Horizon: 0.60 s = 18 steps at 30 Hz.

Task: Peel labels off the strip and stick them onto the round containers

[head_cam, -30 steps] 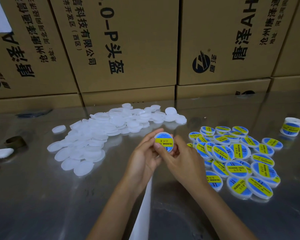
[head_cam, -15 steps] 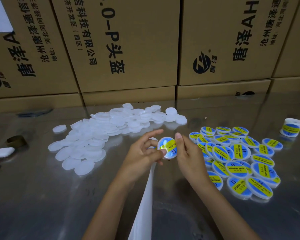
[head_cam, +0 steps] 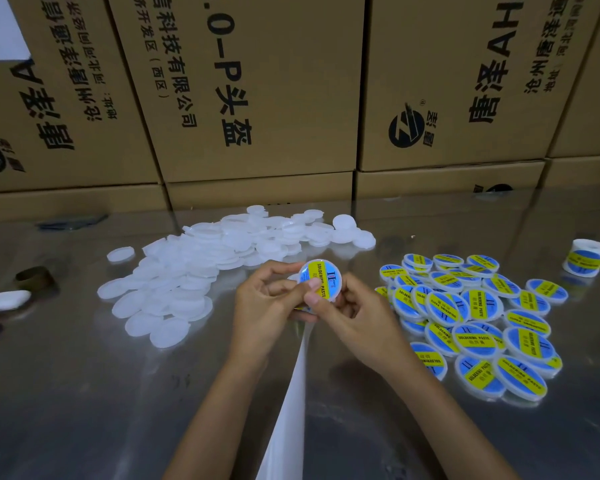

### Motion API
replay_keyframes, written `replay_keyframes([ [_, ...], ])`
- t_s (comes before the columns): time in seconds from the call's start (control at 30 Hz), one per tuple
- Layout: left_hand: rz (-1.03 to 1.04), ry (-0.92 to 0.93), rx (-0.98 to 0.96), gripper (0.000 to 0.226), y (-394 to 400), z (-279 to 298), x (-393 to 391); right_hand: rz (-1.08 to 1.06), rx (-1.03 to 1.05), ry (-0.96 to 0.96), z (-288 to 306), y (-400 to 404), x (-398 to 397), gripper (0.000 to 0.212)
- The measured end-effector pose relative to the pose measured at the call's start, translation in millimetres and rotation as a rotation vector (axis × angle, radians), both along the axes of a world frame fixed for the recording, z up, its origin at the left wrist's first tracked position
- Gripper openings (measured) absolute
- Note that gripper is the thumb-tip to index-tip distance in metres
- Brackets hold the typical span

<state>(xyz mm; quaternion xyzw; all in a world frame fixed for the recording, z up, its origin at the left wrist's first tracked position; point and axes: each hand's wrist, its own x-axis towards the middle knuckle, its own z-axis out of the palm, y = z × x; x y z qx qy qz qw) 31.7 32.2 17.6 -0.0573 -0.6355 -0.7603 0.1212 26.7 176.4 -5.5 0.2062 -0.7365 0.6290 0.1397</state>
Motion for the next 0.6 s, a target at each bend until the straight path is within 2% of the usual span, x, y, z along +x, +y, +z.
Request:
replay_keyframes([
  [0.13,-0.007,-0.010,-0.025,0.022,2,0,2,-0.098,0.053,0.017,0,8,-4,0.040],
  [0.33,-0.010,-0.004,-0.050,0.011,3,-5,1,-0.210,0.323,0.058,-3,16,-9,0.062],
  [0.5,-0.005,0.010,-0.066,0.014,3,-7,-1,-0.263,0.367,0.082,-7,16,-9,0.053],
  [0.6,-0.050,0.009,-0.122,0.005,0,-6,-2,-0.342,0.411,0.110,-10,15,-10,0.048],
])
